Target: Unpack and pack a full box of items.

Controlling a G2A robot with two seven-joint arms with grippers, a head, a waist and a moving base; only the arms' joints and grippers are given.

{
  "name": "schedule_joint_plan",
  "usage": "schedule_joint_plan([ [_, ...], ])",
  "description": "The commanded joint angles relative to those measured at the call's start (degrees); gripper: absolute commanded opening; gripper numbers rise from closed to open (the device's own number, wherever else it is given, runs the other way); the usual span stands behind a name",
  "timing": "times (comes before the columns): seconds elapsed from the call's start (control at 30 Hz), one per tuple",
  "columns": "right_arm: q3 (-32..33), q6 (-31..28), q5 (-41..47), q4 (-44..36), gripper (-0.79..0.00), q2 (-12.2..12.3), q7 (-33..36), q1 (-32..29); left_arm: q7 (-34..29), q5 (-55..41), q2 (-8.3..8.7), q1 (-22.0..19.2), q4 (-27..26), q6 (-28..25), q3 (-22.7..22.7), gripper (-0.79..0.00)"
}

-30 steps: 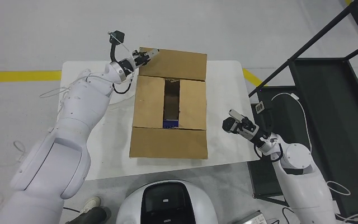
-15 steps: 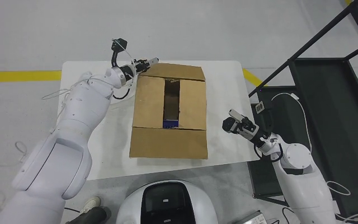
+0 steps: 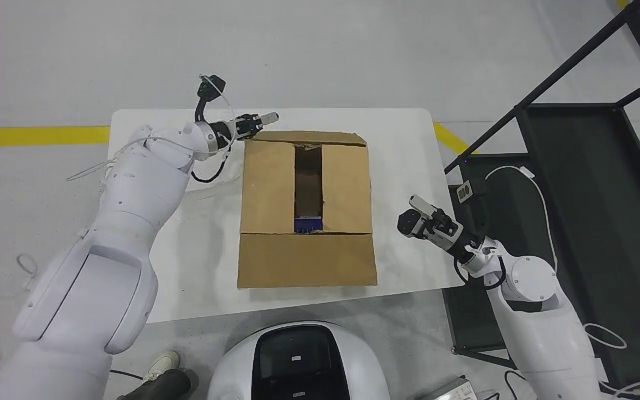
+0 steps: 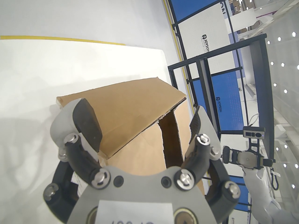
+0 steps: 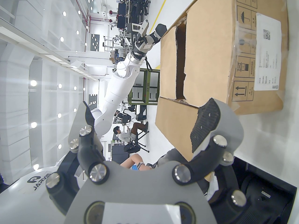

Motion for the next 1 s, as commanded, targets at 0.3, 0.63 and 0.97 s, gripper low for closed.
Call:
schedule_joint_plan([
  [0.3, 0.0, 0.0, 0.0, 0.0, 0.0, 0.0, 0.0, 0.0, -11.5, -2.9, 1.68, -0.2, -0.3, 2.1, -2.3, 0.0],
  [0.63, 0.0, 0.0, 0.0, 0.0, 0.0, 0.0, 0.0, 0.0, -3.4, -14.1, 3.77, 1.1, -2.5, -5.4, -9.1, 0.0],
  [0.97, 0.0, 0.0, 0.0, 0.0, 0.0, 0.0, 0.0, 0.0, -20.4, -33.1, 6.37, 7.0, -7.5, -6.8, -17.9, 0.0],
])
